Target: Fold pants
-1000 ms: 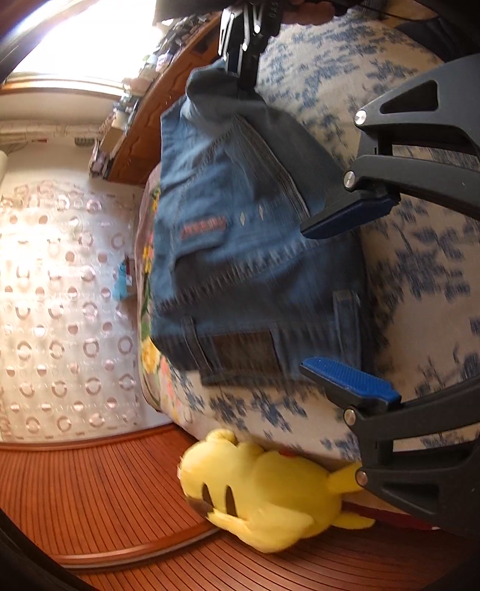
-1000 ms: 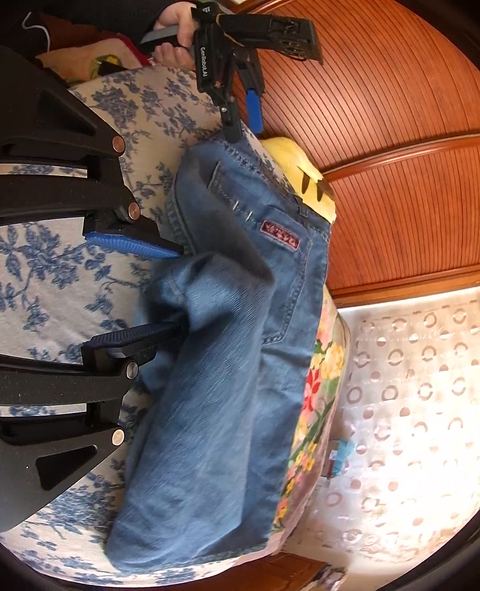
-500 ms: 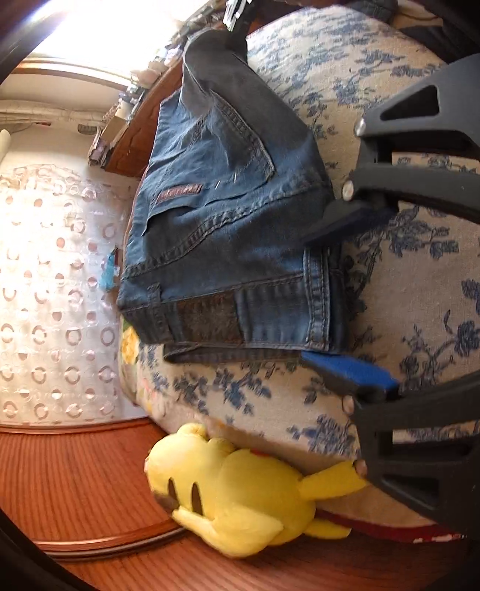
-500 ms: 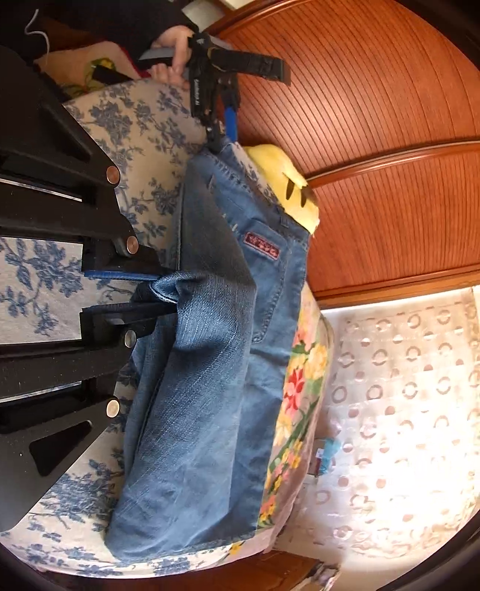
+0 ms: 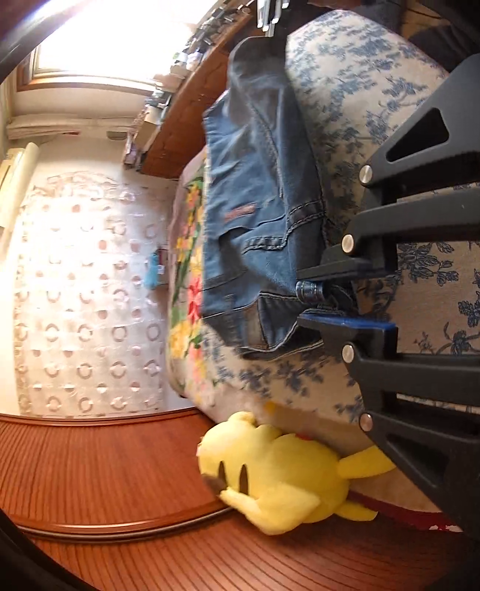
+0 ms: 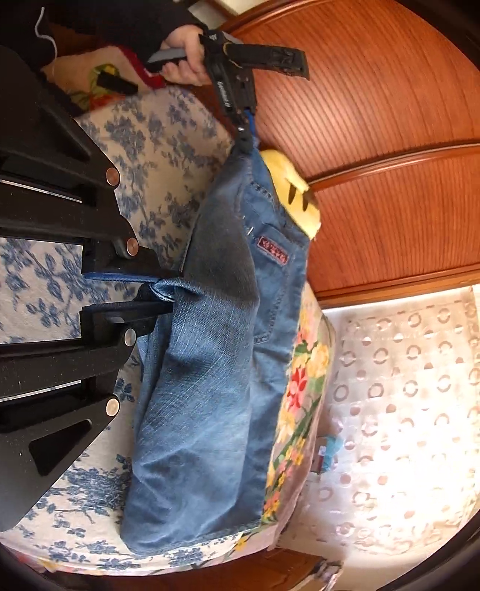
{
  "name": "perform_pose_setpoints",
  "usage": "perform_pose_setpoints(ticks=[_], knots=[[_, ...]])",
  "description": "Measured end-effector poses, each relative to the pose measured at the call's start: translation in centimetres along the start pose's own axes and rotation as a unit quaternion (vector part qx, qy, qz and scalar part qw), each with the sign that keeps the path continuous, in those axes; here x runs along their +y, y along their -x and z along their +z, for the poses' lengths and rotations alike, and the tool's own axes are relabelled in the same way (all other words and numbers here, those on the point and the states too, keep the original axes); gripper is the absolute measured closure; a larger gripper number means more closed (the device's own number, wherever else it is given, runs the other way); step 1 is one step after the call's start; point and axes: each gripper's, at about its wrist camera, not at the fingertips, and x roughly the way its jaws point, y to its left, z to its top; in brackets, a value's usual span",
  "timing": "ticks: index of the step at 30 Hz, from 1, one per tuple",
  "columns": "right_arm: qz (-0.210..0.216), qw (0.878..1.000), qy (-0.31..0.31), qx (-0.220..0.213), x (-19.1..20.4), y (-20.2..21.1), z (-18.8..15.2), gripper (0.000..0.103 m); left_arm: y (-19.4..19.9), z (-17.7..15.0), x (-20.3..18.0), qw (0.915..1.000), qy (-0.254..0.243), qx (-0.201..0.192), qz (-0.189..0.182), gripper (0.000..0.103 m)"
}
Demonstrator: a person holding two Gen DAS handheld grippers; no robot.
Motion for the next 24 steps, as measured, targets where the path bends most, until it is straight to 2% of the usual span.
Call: perform_pose_setpoints(ticks=[4,10,24], knots=[[0.012,1.0,0.014,0.001,2.1,1.6,-0.4,0.097,1.8,0.0,0.5,0.9999,-0.001,-0.007,0.013,0.09],[0.034,0.999,0.005,0.008,4.6,2.8,-2.1,0.097,3.9,-2.5,1.7,0.9999,0.009,0.001,0.014,0.089],[0.024,0.998,-0.007,0.06,5.7,0.5,-6.6,0.097,2.4,-7.7,0.9,0.9982,0.004,0.051,0.033,0.085]])
